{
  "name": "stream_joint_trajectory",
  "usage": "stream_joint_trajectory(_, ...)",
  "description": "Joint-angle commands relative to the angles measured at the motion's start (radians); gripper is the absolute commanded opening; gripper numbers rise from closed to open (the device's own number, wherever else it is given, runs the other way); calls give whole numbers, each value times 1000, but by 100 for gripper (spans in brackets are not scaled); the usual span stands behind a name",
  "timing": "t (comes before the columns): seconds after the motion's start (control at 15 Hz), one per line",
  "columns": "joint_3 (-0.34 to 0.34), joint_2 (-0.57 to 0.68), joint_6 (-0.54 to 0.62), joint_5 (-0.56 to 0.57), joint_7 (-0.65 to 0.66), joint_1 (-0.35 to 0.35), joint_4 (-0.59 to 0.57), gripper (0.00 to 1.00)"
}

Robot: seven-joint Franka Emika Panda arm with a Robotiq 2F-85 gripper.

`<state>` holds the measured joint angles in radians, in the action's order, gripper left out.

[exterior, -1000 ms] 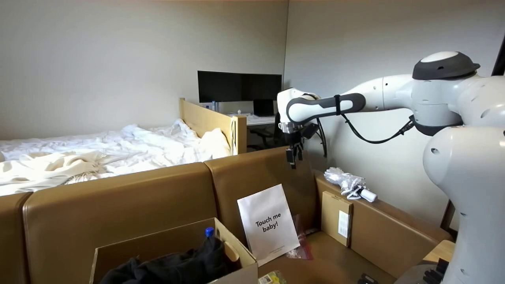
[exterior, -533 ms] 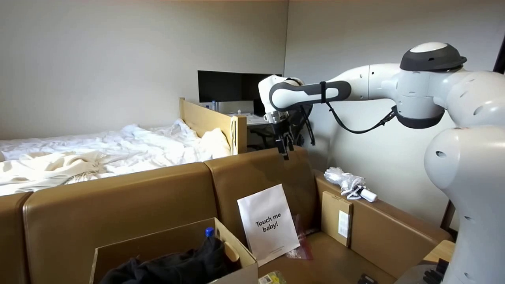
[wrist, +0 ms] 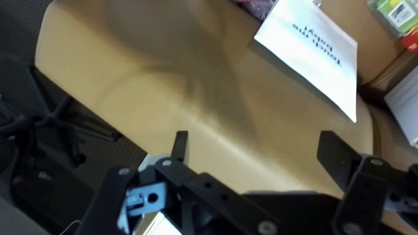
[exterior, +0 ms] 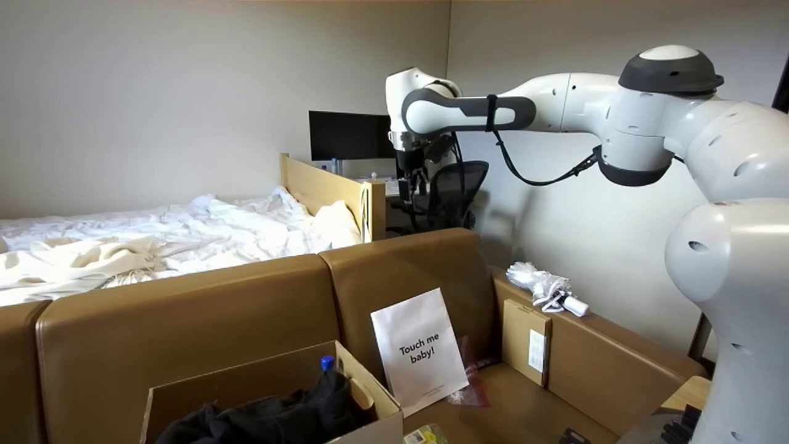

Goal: Pick up the white object wrapped plastic and put it on the hand rest of the couch.

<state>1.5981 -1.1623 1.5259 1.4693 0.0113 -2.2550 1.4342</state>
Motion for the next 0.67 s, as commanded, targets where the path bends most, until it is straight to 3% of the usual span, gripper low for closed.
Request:
stream_joint_trajectory(0.0,29,31,63,54,80,-78,-69,100)
stream_joint_trajectory(0.6,30,8,71,32,76,-104,-95,100)
